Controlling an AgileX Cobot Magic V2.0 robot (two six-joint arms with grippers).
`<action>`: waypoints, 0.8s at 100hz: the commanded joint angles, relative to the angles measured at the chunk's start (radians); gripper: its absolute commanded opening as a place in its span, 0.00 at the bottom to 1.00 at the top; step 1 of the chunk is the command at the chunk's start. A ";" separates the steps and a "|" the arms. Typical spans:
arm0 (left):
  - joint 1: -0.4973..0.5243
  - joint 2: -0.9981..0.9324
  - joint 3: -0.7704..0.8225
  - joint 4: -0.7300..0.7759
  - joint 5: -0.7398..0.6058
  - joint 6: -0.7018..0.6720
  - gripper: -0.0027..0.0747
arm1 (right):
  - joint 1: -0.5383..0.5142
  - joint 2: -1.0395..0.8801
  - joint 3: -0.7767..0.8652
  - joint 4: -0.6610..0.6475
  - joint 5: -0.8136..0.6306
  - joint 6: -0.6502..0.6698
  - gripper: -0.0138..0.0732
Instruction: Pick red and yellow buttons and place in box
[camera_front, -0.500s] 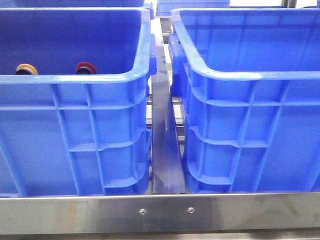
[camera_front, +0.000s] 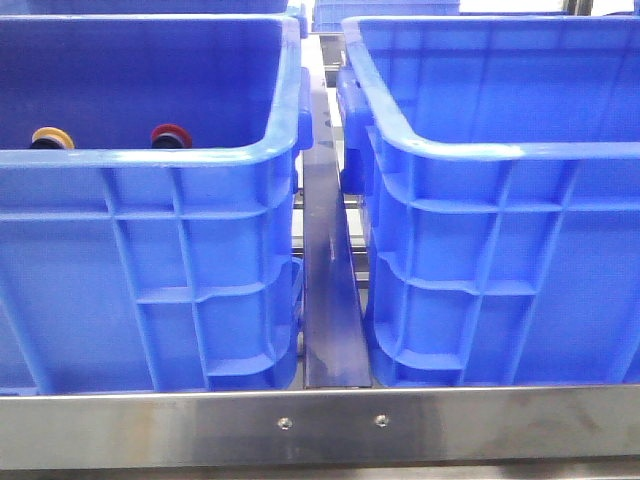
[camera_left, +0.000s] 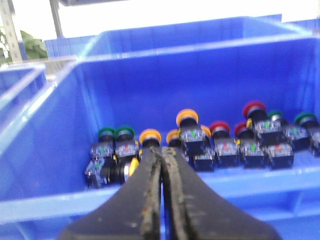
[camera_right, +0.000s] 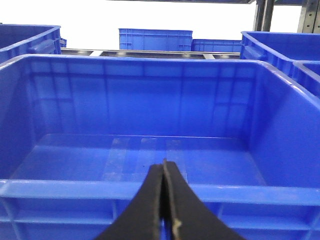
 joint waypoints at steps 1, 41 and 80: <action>-0.007 -0.032 -0.023 -0.002 -0.080 -0.011 0.01 | -0.005 -0.027 -0.019 -0.006 -0.078 0.000 0.08; -0.007 0.165 -0.373 -0.003 0.234 -0.011 0.01 | -0.005 -0.027 -0.019 -0.006 -0.078 0.000 0.08; -0.007 0.580 -0.643 -0.010 0.456 -0.011 0.09 | -0.005 -0.027 -0.019 -0.006 -0.078 0.000 0.08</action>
